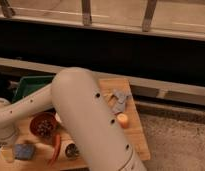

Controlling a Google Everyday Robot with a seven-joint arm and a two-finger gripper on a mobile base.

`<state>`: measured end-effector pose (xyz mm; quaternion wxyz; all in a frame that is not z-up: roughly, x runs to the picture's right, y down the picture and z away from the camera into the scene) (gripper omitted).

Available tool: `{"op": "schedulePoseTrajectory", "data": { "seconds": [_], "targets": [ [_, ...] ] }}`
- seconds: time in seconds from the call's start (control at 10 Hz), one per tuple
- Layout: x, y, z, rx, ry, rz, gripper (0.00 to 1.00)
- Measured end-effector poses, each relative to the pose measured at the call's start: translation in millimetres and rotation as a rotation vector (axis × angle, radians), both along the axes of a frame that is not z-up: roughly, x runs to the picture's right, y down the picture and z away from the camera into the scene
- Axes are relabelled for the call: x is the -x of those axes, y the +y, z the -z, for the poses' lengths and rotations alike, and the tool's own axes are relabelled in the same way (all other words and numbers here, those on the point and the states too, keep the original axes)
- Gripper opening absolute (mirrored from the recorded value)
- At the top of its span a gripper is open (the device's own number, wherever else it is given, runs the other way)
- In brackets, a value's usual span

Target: Place sponge in plastic cup

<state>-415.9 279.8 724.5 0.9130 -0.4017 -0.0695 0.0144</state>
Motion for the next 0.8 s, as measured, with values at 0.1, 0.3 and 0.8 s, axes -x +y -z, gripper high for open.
{"op": "schedulePoseTrajectory", "data": {
  "seconds": [0.1,0.3,0.8],
  "targets": [
    [-1.0,5.4,-6.7,-0.001,0.005,-0.018,0.76],
    [-2.2,9.5,-13.7,-0.006,0.008,-0.053,0.76],
    [-0.1,14.4,-15.6,-0.017,0.012,-0.083,0.47]
  ]
}}
